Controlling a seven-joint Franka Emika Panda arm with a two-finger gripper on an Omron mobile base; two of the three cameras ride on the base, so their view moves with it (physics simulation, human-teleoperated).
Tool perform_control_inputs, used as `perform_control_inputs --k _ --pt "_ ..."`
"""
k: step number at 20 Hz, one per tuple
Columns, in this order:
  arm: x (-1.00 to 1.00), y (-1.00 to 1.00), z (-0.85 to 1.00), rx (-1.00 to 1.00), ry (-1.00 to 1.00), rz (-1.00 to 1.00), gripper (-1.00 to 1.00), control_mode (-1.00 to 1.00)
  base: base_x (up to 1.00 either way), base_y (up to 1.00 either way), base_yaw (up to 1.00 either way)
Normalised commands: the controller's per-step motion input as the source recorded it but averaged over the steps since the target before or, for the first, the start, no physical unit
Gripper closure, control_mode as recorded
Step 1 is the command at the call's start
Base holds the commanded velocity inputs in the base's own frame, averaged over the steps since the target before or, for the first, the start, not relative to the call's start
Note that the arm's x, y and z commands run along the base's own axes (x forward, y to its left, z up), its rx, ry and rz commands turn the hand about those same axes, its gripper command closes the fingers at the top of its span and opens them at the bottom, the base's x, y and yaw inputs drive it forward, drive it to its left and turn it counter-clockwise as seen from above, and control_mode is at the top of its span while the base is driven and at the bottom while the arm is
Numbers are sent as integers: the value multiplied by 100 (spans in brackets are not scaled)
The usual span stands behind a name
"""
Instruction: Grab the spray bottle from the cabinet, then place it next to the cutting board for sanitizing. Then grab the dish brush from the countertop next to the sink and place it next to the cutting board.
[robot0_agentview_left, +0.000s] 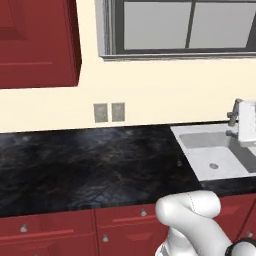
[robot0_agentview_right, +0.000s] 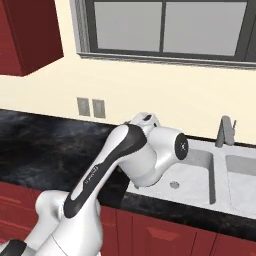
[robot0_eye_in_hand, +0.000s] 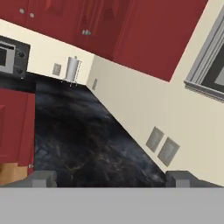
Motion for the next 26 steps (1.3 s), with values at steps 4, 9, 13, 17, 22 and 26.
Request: perform_control_inputs --k 4,9,13,17,22,26 --pt "0 0 0 0 0 0 -100 100 35 1 16" --pt "49 3 -5 0 7 0 -100 -100 24 0 3" --pt "58 19 -9 -6 16 -6 -100 -100 0 0 0" --pt "33 16 -16 -30 79 -50 -100 -100 0 0 0" --pt "17 18 -44 -24 76 -67 -100 -100 0 0 0" --pt "3 5 -54 -16 59 -70 -100 -100 0 0 0"
